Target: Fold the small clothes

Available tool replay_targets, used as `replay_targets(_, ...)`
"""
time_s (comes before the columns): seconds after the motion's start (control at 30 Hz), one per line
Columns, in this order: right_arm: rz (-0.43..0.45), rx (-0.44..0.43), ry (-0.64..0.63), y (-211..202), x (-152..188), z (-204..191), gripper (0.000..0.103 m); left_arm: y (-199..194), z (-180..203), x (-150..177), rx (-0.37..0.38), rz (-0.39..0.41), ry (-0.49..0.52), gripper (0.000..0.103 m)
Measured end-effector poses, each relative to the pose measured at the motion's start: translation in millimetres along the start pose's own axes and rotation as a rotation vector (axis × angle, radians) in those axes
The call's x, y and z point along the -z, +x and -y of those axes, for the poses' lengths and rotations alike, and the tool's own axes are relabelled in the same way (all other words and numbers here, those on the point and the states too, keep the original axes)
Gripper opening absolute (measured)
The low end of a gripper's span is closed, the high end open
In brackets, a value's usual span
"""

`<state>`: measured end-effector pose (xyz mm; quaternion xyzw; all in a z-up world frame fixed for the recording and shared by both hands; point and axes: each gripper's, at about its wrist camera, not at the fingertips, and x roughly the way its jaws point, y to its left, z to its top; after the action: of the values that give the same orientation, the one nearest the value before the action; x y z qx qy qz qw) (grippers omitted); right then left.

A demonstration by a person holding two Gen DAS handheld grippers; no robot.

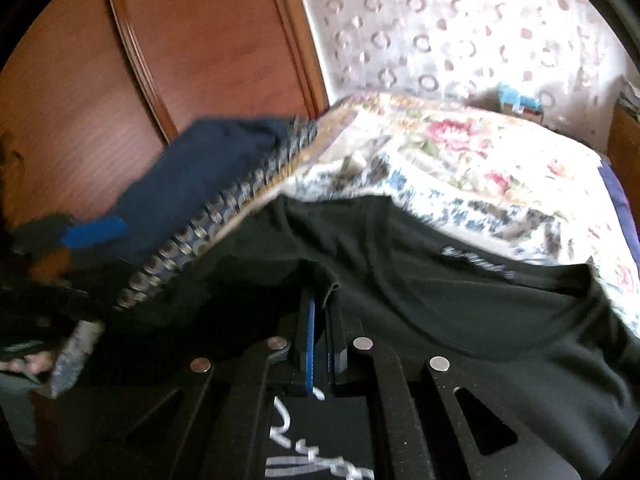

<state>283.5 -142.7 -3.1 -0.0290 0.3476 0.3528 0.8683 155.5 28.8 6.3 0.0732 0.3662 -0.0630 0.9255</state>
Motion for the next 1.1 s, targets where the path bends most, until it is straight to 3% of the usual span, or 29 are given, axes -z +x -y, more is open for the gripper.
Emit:
replay_targets(0.13, -0.021, 0.039, 0.031, -20.2, 8.8, 11.7, 0.004, 12.8, 14.9, -2.6, 0.015, -0.028, 0.028, 0.045)
replay_targets(0.37, -0.108, 0.106, 0.019, -10.0, 17.2, 10.0, 0.004, 23.2, 31.0, -0.6, 0.014, -0.057, 0.059, 0.045)
replay_targets(0.53, -0.086, 0.159, -0.019, -32.1, 24.7, 5.0, 0.016, 11.3, 34.2, 6.2, 0.033, -0.028, 0.035, 0.045)
replay_targets(0.6, -0.070, 0.184, -0.027, -43.9, 29.7, 7.0, 0.034, 5.5, 36.2, 9.0, 0.043, -0.012, 0.021, 0.045)
replay_targets(0.63, -0.058, 0.193, -0.027, -49.8, 32.1, 8.2, 0.037, 2.0, 37.5, 10.9, 0.046, -0.002, 0.015, 0.045)
replay_targets(0.87, 0.031, 0.263, 0.020, -108.8, 76.9, 24.0, 0.038, -23.1, 51.5, 24.6, 0.103, 0.061, -0.033, 0.045)
replay_targets(1.1, 0.040, 0.383, 0.088, -153.9, 135.5, 48.3, 0.038, -44.1, 69.9, 37.4, 0.135, 0.110, -0.051, 0.045)
